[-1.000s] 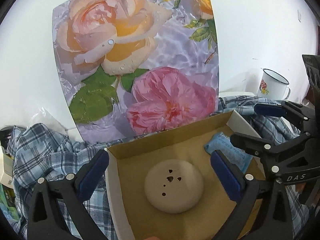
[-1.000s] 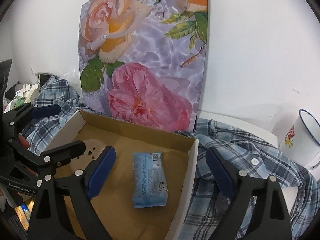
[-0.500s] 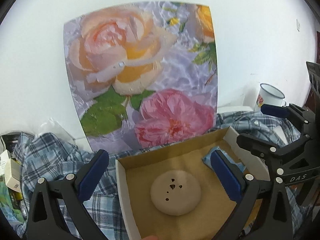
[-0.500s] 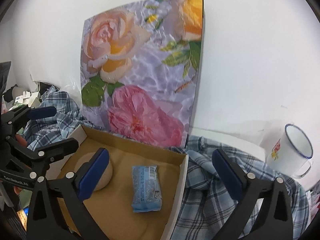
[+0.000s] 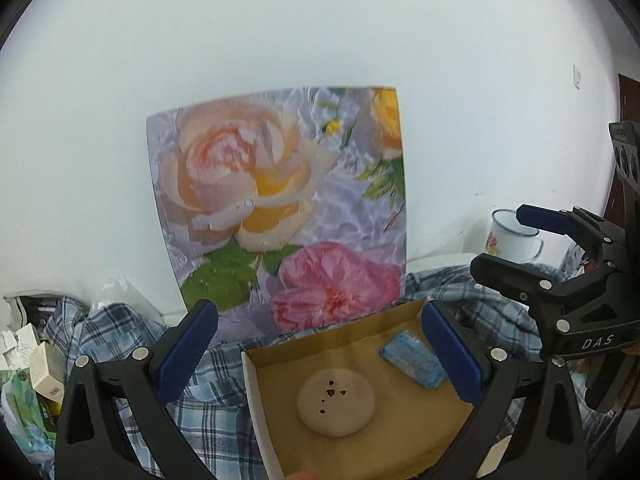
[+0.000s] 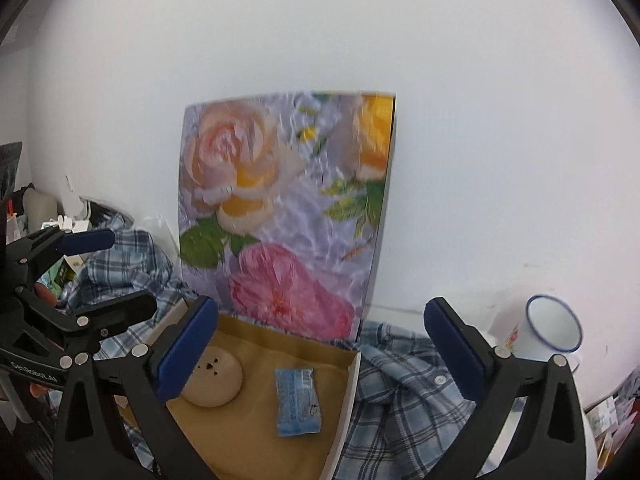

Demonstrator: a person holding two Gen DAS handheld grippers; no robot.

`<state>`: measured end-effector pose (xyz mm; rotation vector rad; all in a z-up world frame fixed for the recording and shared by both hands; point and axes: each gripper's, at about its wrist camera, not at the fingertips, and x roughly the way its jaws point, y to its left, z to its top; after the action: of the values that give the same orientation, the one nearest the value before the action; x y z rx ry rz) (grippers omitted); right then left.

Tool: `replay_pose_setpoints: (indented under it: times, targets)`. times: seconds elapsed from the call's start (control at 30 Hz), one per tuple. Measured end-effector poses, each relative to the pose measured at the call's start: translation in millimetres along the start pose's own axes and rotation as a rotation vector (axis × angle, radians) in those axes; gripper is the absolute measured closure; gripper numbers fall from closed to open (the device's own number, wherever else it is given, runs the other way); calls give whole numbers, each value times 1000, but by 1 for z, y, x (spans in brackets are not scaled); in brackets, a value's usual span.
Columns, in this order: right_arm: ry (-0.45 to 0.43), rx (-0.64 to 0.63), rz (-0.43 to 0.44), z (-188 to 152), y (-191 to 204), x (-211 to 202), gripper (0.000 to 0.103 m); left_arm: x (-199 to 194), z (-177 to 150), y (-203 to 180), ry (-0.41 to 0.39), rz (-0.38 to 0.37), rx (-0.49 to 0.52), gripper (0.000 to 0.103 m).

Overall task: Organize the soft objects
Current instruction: 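Withdraw both tools up and back from the box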

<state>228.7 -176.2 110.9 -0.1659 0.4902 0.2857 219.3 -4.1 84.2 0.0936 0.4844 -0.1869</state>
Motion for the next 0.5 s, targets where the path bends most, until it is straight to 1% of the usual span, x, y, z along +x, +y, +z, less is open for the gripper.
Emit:
replay_pose_setpoints:
  times: [0.27, 0.37, 0.5]
  targets:
    - [-71, -23, -9, 19, 10, -37, 0, -37, 14, -6, -73, -15, 15, 0]
    - [-97, -29, -7, 26, 14, -51, 0, -52, 19, -7, -97, -29, 14, 0]
    - [-134, -32, -2, 35, 18, -70, 0, -71, 26, -11, -124, -67, 12, 0]
